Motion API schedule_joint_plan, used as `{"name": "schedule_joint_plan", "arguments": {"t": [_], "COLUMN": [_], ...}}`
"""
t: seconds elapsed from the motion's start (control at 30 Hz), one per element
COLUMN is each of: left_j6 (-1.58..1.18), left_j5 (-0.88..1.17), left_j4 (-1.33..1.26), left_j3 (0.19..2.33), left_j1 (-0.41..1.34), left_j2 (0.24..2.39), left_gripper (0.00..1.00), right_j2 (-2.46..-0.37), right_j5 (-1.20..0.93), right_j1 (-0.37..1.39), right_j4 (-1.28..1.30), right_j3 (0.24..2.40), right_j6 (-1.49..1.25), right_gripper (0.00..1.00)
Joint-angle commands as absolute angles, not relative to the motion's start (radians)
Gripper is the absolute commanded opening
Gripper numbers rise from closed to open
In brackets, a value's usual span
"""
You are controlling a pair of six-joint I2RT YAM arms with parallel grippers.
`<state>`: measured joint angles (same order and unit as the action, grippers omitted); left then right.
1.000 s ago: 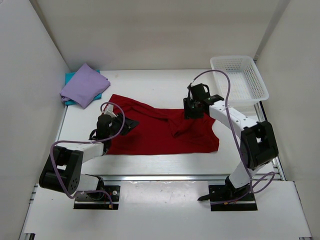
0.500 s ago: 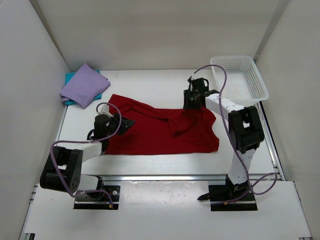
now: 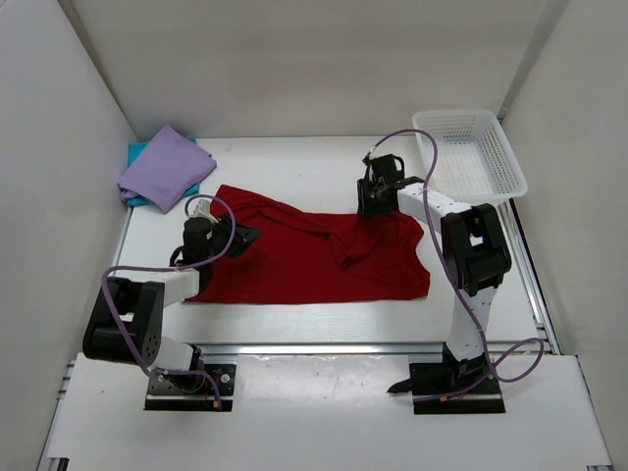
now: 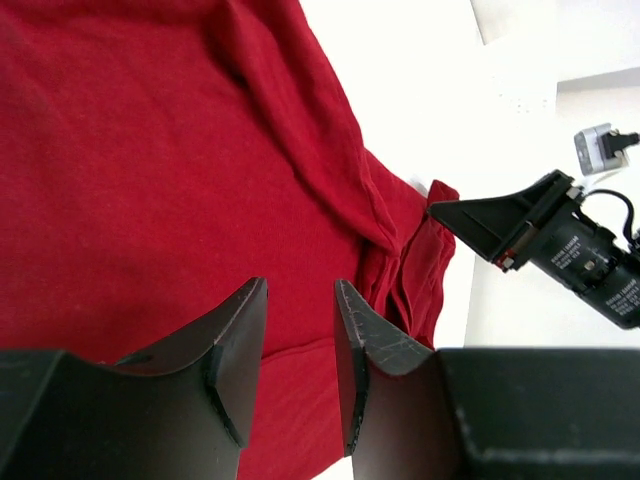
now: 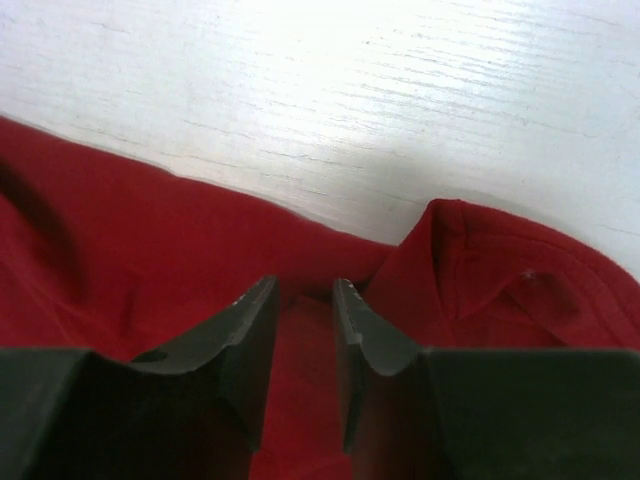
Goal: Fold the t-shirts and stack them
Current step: Grap the side of the flattened tshirt furthest away from the robot with both arms
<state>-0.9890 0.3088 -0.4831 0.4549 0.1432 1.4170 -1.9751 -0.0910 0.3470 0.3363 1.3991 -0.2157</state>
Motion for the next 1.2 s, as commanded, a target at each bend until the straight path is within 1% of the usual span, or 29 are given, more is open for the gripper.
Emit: {"name": "schedule_joint_plan", "arguments": {"t": [0.0,0.03,0.07,0.1,0.17,0.23,0.3,0.33,0.47,0.5,0.53,0.7,0.83,1.03,1.17], "left_j6": [-0.991,-0.985,-0.989,-0.991,-0.992,-0.988,-0.994,-0.991,-0.994,-0.996,-0.986,-0.997,-0.993,-0.941,-0.852], "left_j5": [0.307,0.301,0.307,0.304,0.307,0.305,0.302,0.301,0.299,0.299,0.299,0.291,0.273,0.222,0.158], "left_j4": [-0.497,-0.495,-0.497,-0.5,-0.505,-0.506,-0.506,-0.509,-0.512,-0.512,-0.509,-0.506,-0.479,-0.382,-0.259], "left_j3": [0.488,0.488,0.486,0.485,0.485,0.485,0.482,0.483,0.485,0.483,0.485,0.497,0.538,0.708,0.879], "left_j1": [0.126,0.126,0.123,0.129,0.13,0.133,0.129,0.127,0.127,0.126,0.126,0.118,0.075,0.0,-0.037], "left_j2": [1.423,1.427,1.428,1.43,1.434,1.437,1.437,1.437,1.439,1.437,1.445,1.447,1.469,1.569,1.67], "left_gripper": [0.44,0.43,0.43,0.43,0.43,0.43,0.42,0.43,0.43,0.43,0.43,0.43,0.43,0.42,0.42], "right_j2": [-1.96,-1.962,-1.97,-1.977,-1.991,-1.996,-2.003,-1.999,-1.99,-1.997,-1.994,-1.976,-1.881,-1.801,-1.79], "right_j5": [-0.077,-0.075,-0.084,-0.093,-0.092,-0.084,-0.08,-0.08,-0.068,-0.064,-0.072,-0.069,-0.096,-0.14,-0.159], "right_j1": [0.357,0.356,0.353,0.354,0.353,0.363,0.356,0.359,0.357,0.357,0.354,0.345,0.322,0.282,0.262], "right_j4": [0.325,0.33,0.33,0.325,0.334,0.33,0.334,0.331,0.322,0.324,0.328,0.325,0.282,0.259,0.238], "right_j3": [1.431,1.436,1.436,1.437,1.431,1.439,1.439,1.437,1.43,1.436,1.43,1.427,1.405,1.414,1.433], "right_j6": [-0.219,-0.218,-0.218,-0.213,-0.219,-0.219,-0.221,-0.23,-0.226,-0.225,-0.233,-0.247,-0.268,-0.293,-0.302], "right_gripper": [0.28,0.36,0.38,0.39,0.35,0.24,0.18,0.14,0.1,0.02,0.0,0.0,0.0,0.0,0.0]}}
